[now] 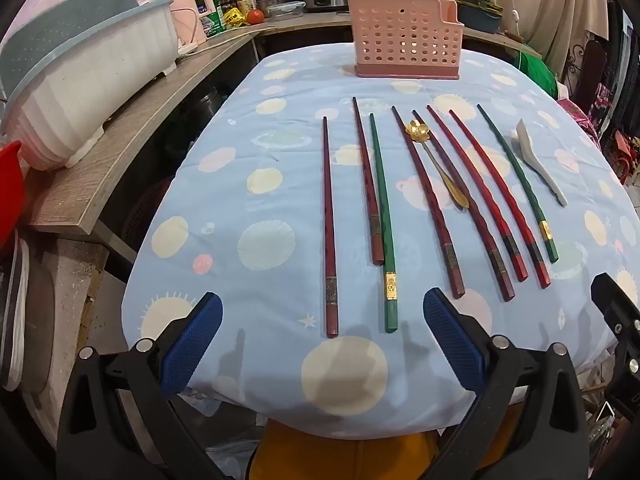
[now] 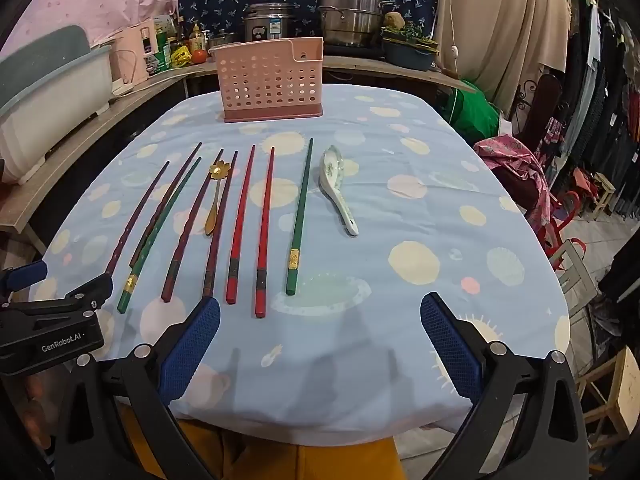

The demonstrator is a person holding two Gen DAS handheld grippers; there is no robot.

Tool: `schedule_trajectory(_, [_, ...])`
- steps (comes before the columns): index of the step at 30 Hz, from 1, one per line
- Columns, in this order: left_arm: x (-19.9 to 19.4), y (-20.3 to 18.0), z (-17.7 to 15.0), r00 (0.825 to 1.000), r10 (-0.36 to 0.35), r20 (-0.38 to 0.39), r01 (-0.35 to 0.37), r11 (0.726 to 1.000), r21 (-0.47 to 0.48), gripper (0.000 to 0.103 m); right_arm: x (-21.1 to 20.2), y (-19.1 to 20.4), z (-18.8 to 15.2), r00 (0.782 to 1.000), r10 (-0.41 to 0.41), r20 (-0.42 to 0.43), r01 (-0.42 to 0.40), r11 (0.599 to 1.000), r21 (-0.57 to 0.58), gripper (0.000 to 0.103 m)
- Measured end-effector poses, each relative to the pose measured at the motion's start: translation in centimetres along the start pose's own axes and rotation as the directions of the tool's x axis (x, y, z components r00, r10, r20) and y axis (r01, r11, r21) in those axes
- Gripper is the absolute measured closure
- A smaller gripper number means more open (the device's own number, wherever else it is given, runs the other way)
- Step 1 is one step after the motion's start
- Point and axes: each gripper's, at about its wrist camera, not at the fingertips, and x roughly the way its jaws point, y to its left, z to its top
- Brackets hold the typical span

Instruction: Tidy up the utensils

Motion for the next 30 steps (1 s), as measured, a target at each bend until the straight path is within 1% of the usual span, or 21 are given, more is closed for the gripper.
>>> schedule_trajectory(6, [0.15, -0.16, 0.03, 1.000, 0.001, -0.012, -0.001, 1.000, 0.001, 0.007, -0.08, 0.00, -0.02, 1.000, 0.004, -0.001, -0.004, 1.000, 0.002, 0.007])
schedule_trajectory(13, [0.08, 0.58, -0.20, 1.000, -0.005, -0.009, 0.005, 1.000, -0.005, 0.007, -0.07, -0.20, -0.08, 1.000, 0.001, 0.001, -0.001, 1.000, 0.002, 0.007])
schedule_trajectory(30, [-0.10, -0.35, -0.20, 1.000, 0.002, -0.001, -0.002, 1.000, 0.012, 0.007, -0.05, -0.21, 0.23, 1.000, 0.000, 0.002, 0.000, 1.000, 0.005, 0.007])
